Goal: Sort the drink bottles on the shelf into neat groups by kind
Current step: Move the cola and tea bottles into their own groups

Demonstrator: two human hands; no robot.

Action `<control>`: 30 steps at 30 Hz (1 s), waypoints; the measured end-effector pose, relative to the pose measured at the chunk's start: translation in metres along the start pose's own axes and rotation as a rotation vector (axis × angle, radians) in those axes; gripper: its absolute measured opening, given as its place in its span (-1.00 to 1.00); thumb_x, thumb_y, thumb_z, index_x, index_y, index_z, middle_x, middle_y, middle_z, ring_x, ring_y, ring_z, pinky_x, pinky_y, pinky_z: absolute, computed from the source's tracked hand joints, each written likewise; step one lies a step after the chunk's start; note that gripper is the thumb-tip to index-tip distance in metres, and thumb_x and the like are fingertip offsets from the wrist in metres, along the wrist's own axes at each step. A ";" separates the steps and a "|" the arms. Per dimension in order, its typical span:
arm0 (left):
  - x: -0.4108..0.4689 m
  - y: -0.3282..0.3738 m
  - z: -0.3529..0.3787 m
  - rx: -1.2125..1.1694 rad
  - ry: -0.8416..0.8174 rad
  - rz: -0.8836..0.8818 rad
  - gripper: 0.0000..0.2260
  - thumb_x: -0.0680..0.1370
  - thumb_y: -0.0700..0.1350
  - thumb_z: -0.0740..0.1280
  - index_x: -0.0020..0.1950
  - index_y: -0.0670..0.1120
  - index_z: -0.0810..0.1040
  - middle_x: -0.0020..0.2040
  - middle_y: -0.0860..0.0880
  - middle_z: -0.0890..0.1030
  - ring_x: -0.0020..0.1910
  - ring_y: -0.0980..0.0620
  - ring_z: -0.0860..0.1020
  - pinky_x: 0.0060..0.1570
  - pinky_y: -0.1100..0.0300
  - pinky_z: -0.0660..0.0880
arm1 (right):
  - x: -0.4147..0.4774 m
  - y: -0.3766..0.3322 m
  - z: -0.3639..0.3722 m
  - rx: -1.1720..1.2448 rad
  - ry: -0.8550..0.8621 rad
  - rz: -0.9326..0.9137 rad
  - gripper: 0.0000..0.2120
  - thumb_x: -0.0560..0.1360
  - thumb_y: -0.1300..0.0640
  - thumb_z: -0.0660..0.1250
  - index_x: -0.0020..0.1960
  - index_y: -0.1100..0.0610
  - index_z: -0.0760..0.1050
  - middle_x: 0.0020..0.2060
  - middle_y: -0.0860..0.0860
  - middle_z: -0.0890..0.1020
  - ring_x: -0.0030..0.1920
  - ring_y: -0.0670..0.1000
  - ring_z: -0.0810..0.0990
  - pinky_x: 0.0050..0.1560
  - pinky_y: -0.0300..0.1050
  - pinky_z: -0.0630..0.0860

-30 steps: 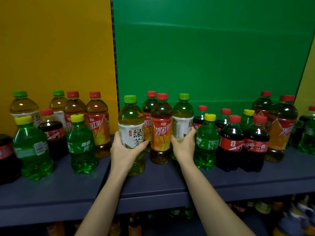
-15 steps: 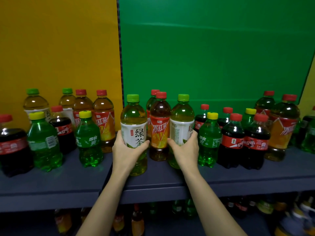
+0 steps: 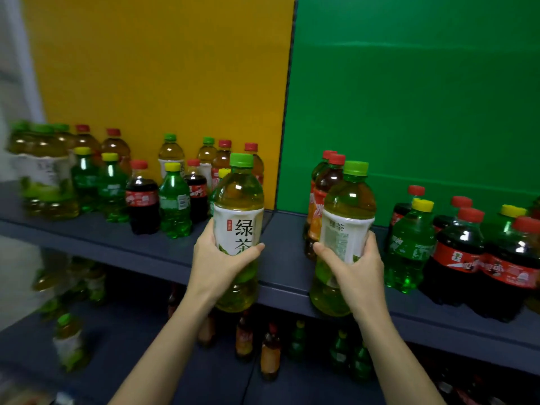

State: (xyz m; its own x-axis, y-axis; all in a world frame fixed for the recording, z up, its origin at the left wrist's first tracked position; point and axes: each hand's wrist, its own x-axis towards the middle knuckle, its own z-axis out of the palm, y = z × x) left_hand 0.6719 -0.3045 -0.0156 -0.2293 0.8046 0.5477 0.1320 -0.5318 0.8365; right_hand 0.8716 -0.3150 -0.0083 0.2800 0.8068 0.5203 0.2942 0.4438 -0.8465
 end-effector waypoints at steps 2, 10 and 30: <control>-0.010 0.004 -0.023 0.022 0.064 -0.008 -0.58 0.21 -0.12 0.57 -0.01 -0.02 0.50 -0.08 -0.02 0.63 -0.09 0.10 0.60 -0.22 0.37 0.53 | -0.009 -0.008 0.011 0.059 -0.067 0.000 -0.64 0.30 0.07 0.51 -0.04 -0.07 0.38 -0.14 -0.15 0.57 -0.15 -0.20 0.55 -0.18 -0.24 0.46; -0.050 0.013 -0.138 0.191 0.306 -0.035 -0.63 0.29 -0.22 0.55 0.00 -0.07 0.49 -0.08 -0.08 0.62 -0.08 -0.02 0.60 -0.21 0.23 0.55 | -0.049 -0.033 0.092 0.240 -0.306 0.007 -0.63 0.28 0.08 0.52 -0.04 -0.08 0.40 -0.11 -0.13 0.60 -0.11 -0.16 0.59 -0.17 -0.22 0.48; -0.001 0.001 -0.482 0.368 0.431 -0.038 -0.62 0.27 -0.20 0.53 -0.07 0.06 0.44 -0.10 0.01 0.57 -0.11 0.10 0.55 -0.29 0.31 0.51 | -0.134 -0.126 0.424 0.370 -0.443 0.008 -0.54 0.28 0.12 0.53 0.07 0.00 0.37 -0.11 -0.17 0.55 -0.11 -0.22 0.54 -0.23 -0.33 0.43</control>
State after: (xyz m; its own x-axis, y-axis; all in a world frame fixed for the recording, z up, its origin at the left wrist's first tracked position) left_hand 0.2076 -0.4335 -0.0226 -0.6035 0.5996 0.5257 0.4253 -0.3155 0.8482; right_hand 0.4096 -0.3136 -0.0196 -0.1525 0.8615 0.4843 -0.0681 0.4797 -0.8748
